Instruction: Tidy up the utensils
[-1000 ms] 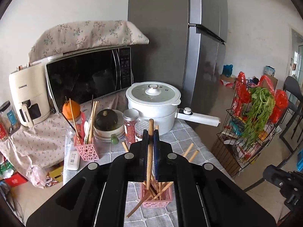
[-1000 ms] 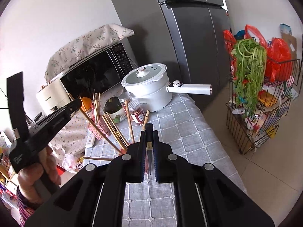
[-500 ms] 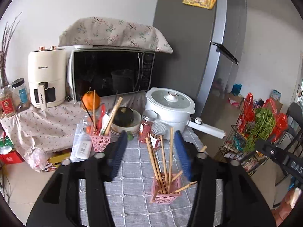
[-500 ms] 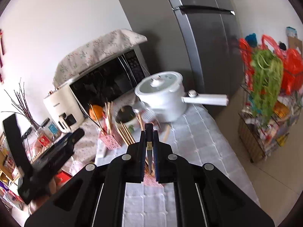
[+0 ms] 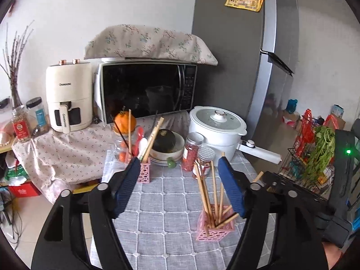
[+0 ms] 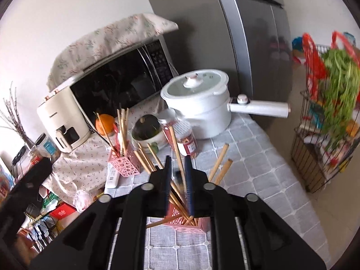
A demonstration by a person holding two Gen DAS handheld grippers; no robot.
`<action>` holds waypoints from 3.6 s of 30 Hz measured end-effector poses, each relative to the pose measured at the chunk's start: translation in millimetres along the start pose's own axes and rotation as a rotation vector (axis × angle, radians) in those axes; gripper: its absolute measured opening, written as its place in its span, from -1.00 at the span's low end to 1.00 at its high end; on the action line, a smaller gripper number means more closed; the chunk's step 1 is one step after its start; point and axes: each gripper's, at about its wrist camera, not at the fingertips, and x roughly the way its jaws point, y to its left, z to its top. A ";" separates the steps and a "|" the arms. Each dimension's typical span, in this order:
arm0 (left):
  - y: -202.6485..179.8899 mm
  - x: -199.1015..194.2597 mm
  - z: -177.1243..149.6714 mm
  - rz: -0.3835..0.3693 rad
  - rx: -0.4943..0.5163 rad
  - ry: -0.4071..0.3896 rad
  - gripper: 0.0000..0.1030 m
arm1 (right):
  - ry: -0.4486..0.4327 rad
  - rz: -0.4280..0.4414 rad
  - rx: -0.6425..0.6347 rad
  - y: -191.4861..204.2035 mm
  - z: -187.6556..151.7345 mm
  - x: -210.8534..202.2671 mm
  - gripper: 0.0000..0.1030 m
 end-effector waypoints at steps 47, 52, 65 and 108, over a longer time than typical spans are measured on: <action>-106.9 -154.9 -119.6 0.090 0.177 -0.051 0.86 | -0.189 -0.398 0.045 -86.5 -143.2 -237.7 0.87; -107.1 -154.5 -119.8 0.090 0.180 -0.051 0.86 | -0.188 -0.396 0.039 -85.5 -143.4 -237.4 0.87; -103.7 -154.8 -118.4 0.087 0.175 -0.051 0.86 | -0.173 -0.375 0.031 -78.6 -144.2 -236.5 0.87; -98.3 -152.9 -116.3 0.094 0.165 -0.050 0.86 | -0.143 -0.348 0.015 -71.8 -143.2 -231.2 0.87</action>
